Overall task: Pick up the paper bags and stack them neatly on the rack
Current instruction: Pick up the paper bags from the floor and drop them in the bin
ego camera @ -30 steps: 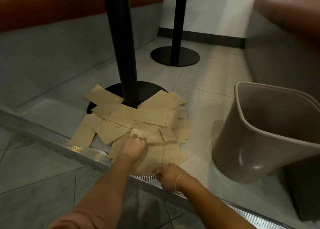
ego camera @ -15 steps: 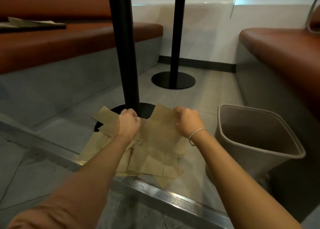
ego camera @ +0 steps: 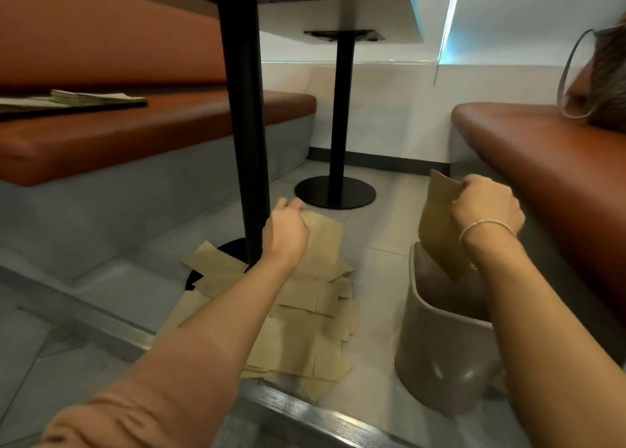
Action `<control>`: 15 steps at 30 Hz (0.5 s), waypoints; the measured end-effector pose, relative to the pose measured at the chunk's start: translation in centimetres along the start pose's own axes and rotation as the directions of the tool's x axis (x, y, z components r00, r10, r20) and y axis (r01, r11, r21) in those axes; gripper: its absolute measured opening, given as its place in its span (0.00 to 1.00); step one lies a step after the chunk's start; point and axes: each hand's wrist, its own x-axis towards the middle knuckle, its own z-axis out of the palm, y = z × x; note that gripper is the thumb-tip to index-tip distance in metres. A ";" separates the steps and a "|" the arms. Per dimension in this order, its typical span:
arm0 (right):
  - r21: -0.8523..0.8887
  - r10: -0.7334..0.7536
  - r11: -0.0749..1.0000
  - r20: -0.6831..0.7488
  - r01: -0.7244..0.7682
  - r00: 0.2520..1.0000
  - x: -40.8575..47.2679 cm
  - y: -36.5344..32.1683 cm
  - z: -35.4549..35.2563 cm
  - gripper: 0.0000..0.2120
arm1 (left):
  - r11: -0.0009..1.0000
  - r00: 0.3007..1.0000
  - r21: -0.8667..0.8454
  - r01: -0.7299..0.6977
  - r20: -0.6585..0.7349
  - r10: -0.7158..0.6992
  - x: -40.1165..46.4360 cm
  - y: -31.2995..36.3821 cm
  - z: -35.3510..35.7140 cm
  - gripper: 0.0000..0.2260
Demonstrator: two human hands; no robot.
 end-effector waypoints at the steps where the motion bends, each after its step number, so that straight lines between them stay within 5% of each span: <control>1: -0.027 0.031 0.999 0.024 -0.030 0.999 0.1 0.6 0.4 0.16 | 1.000 1.000 -0.001 -0.008 -0.011 0.008 0.1 0.4 -0.2 0.17; 5: -0.081 0.080 0.994 0.173 -0.067 0.982 -0.6 1.7 2.8 0.15 | 0.999 1.000 -0.042 -0.021 -0.014 0.021 0.6 1.7 -0.8 0.16; 15: 0.158 -0.310 0.950 0.354 0.271 0.882 -2.8 -0.5 6.7 0.35 | 0.970 0.994 -0.229 -0.083 0.056 0.098 0.1 3.1 0.2 0.13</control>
